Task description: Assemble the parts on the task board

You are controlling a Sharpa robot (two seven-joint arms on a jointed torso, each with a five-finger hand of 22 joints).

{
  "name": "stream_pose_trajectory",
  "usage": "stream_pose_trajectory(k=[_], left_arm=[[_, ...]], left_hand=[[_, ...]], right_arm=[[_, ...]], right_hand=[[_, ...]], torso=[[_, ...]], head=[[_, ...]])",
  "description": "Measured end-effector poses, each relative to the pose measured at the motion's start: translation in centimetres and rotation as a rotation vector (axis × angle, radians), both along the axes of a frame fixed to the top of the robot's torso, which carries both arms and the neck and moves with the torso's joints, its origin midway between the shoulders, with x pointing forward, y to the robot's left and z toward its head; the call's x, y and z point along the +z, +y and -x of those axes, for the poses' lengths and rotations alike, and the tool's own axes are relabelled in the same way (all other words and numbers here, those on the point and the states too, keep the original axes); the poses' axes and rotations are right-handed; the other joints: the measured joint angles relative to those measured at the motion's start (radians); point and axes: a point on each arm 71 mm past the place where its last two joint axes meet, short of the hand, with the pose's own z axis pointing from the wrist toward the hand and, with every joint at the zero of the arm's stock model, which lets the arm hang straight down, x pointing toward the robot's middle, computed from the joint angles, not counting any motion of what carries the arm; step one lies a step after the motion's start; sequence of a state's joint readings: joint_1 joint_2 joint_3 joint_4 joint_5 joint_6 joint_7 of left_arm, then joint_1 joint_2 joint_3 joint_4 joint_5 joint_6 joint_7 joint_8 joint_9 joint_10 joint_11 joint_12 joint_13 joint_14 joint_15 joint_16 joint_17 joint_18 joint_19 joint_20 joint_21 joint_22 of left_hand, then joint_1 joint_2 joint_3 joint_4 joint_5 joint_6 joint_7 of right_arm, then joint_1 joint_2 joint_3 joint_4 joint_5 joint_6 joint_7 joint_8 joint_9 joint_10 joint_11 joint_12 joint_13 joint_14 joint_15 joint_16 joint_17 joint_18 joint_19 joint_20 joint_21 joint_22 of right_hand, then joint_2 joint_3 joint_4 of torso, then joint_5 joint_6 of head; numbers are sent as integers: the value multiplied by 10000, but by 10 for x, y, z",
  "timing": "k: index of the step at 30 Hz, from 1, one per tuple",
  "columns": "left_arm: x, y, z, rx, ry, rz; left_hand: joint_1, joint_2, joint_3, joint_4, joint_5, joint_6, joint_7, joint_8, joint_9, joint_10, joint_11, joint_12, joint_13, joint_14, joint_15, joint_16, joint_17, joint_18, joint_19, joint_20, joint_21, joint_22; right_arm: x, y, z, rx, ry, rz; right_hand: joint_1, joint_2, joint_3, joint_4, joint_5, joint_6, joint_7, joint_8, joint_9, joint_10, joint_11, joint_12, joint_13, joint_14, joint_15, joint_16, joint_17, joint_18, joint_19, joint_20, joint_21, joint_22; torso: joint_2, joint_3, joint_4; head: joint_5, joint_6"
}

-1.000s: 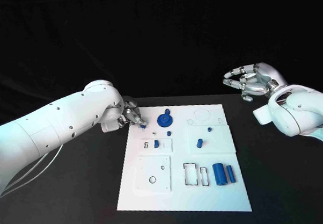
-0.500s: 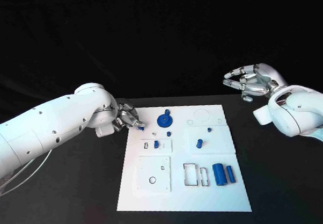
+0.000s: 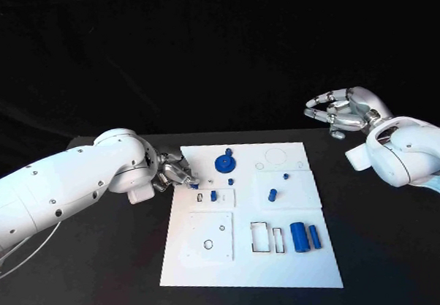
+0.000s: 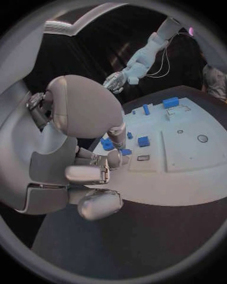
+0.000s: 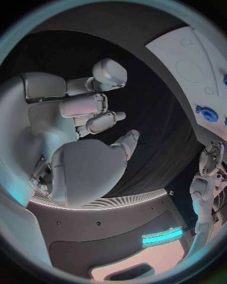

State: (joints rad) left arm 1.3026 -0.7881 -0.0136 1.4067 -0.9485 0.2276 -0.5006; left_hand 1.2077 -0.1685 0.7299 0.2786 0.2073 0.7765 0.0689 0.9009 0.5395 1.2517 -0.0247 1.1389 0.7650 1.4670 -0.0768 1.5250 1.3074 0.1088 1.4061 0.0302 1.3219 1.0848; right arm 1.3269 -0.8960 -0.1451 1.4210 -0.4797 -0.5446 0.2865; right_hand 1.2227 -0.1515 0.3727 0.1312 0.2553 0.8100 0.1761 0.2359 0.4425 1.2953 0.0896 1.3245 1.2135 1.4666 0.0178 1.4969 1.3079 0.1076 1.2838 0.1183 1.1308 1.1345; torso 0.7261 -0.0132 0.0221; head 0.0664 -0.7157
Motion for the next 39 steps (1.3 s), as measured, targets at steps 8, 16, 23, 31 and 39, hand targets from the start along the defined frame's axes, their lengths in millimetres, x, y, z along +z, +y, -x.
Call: stream_pose_trajectory(k=[8, 16, 23, 31, 39], left_arm=[[-13, -5, 12, -160, 24, -51], [-20, -8, 15, -289, -109, -265], [-20, -11, 16, -409, -270, -427], [-20, -13, 16, -535, -424, -604], [-20, -14, 16, -653, -548, -783]], left_hand=[[-106, -105, 0, -1, 0, 33, -32, 71, 0, 121, 13, 110, 199, 0, 0, 39, 0, -1, 0, 1, -1, 0], [-185, -105, 29, 27, 0, 34, -32, 115, 0, 156, -21, 155, 263, 0, 1, 39, 0, -1, 36, -35, -2, 28], [-257, -177, 362, -306, -10, 113, -110, 175, 26, 174, -39, 203, 343, -36, -35, 39, 0, -1, 36, -34, 36, 64], [-344, -263, 538, -482, 13, 139, -99, 174, 26, 246, -40, 220, 403, -11, -60, 77, 0, 0, 36, -34, 36, 83], [-343, -262, 538, -482, 13, 142, -99, 223, 26, 281, -74, 258, 423, 0, -71, 77, 0, -1, 36, -34, 36, 101]], right_arm=[[-2, 0, 1, 15, 42, -5], [-3, 0, 1, 15, 58, -5], [-3, 0, 1, 13, 59, -5], [-3, 0, 2, 8, 63, -3], [-3, 0, 2, 2, 67, 0]], right_hand=[[0, 0, 0, 0, 0, 0, 0, 0, 0, 0, 0, 0, 0, 0, 0, 0, -1, 1, 0, 0, 0, 0], [0, 0, 0, 0, 0, 0, 0, -1, 0, 0, 0, 0, 0, 0, 0, 0, -1, 0, 0, 0, 0, 0], [0, 0, 0, 0, 0, 0, 0, -1, 1, 0, 0, 0, 0, 0, 0, 0, -2, 0, 0, 0, 0, 0], [0, 0, 0, 0, 0, 0, 0, -1, 1, 0, 0, 0, 0, 0, 0, 0, -3, 1, 0, 0, 0, 0], [-41, 41, -42, 42, 0, 0, 0, 36, -14, 0, 0, 0, 0, 0, 0, 0, -3, 0, 0, 0, 0, -10]], torso=[[19, -9, -12], [36, -10, -18], [36, -1, -21], [28, 5, -24], [27, 6, -24]], head=[[15, 11], [-3, -6], [0, -38], [21, -57], [10, -76]])
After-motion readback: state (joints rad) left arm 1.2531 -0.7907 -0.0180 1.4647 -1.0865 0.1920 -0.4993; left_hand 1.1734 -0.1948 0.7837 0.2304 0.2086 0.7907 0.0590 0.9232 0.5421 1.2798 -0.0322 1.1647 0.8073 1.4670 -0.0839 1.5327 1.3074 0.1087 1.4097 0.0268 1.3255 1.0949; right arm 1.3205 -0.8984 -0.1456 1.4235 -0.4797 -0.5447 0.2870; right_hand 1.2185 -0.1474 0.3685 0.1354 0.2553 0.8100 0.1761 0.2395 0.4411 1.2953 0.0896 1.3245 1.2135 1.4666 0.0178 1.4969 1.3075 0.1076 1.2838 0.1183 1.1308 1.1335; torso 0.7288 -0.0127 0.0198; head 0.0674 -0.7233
